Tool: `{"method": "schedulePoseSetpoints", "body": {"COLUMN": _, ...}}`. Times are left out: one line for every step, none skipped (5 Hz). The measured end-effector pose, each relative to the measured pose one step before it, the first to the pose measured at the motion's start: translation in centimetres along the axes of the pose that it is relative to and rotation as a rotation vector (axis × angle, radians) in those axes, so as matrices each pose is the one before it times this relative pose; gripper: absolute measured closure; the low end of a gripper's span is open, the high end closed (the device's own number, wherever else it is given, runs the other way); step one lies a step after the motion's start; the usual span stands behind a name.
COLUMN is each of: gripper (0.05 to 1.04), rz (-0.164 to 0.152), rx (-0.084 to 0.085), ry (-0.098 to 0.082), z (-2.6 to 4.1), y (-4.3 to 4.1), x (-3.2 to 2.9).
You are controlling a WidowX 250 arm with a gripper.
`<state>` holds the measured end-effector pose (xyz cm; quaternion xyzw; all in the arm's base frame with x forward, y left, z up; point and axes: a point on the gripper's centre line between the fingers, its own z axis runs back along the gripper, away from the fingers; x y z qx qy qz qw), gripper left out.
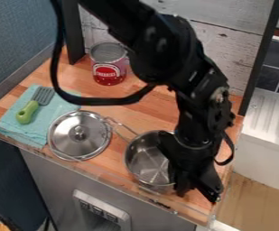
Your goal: Move the silver pan to the lower right side of the table
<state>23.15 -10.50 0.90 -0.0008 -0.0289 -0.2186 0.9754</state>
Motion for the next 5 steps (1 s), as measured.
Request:
{"method": "schedulePoseSetpoints", "body": {"gripper": 0.771, "rz": 0.0721, "rx": 0.0012, "ry": 0.0291, "z": 0.097, "y": 0.003, "x": -0.512}}
{"method": "schedulePoseSetpoints", "body": {"gripper": 0.478, "rz": 0.1307, "rx": -0.0208, "ry": 0.0051, "z": 1.664, "y": 1.182, "x": -0.379}}
{"method": "schedulePoseSetpoints", "body": {"gripper": 0.189, "rz": 0.1062, "rx": -0.0312, "ry": -0.0048, "z": 1.489, "y": 1.456, "x": -0.107}}
{"method": "schedulePoseSetpoints", "body": {"gripper": 0.065, "rz": 0.0378, "rx": 0.04, "ry": -0.0094, "z": 1.421, "y": 0.788, "x": -0.076}}
{"method": "schedulePoseSetpoints", "body": {"gripper": 0.073, "rz": -0.0355, "rx": 0.0256, "ry": 0.0001, "z": 0.012, "y": 0.412, "x": -0.032}}
